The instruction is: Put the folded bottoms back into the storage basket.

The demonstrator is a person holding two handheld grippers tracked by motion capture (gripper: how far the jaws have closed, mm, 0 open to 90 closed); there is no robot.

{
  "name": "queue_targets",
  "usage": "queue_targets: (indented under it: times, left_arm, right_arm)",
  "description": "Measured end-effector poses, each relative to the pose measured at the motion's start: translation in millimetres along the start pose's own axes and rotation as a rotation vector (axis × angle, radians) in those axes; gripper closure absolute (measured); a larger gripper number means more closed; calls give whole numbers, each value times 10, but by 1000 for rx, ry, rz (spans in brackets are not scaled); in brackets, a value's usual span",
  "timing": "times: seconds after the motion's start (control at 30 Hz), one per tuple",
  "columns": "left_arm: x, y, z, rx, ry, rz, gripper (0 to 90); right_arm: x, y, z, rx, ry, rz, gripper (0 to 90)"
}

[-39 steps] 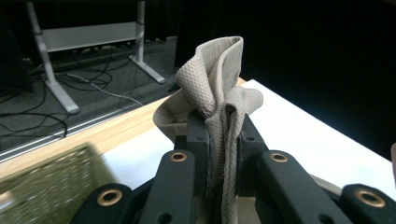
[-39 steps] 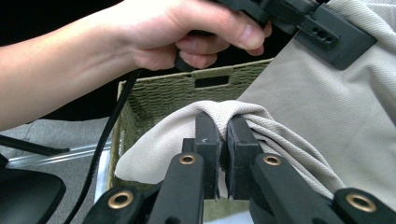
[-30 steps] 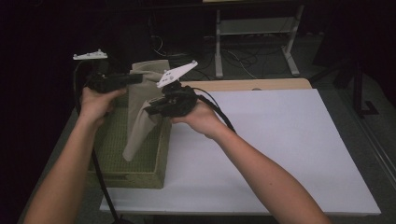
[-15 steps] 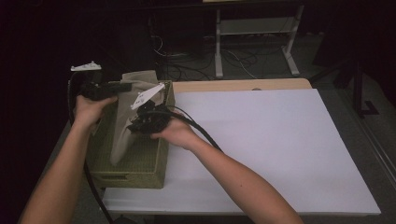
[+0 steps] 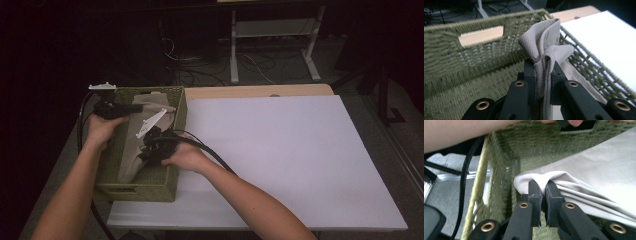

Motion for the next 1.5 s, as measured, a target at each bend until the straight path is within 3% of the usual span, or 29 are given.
queue_targets:
  times: [0.13,0.27,0.6,0.77,0.83,0.9,0.97,1.07,1.23,1.4,1.5]
  left_arm:
    - [-38,21,109,-23,-30,-8,798]
    - [-63,57,227,-31,-70,-8,798]
    - [-7,-4,451,15,-119,-73,797]
    - [-39,-70,625,86,-179,-92,794]
    - [-71,-105,672,134,-190,-93,774]
    - [-92,-147,686,189,-195,-100,682]
    - [-102,-188,674,207,-191,-130,544]
    - [-88,-204,626,188,-178,-154,447]
    - [-47,-132,551,141,-138,-143,368]
    - [-19,17,458,77,-91,-135,317]
    - [8,152,394,53,-66,-101,289]
  right_arm:
    - [-64,-44,-38,15,-28,-5,805]
    - [-152,-81,-166,72,-30,-12,686]
    - [-269,66,-705,-39,74,35,452]
    - [-409,150,-937,-98,123,69,399]
    - [-480,173,-1015,-114,137,89,390]
    - [-556,189,-1079,-130,141,95,382]
    - [-632,205,-1142,-147,142,101,374]
    - [-755,234,-1235,-171,148,125,362]
    - [-973,311,-1377,-217,146,162,337]
    - [-1146,398,-1519,-270,162,192,306]
    - [-1236,447,-1594,-290,164,213,290]
Point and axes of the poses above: each handheld gripper's, and its own axes: z roughly forward along the jaws, x roughly out of its top, y roughly to its right, the point moved 1 cm from there along z, roughly forward along the jaws, and after that the axes turned 6 degrees about x, right-handed, at the moved point
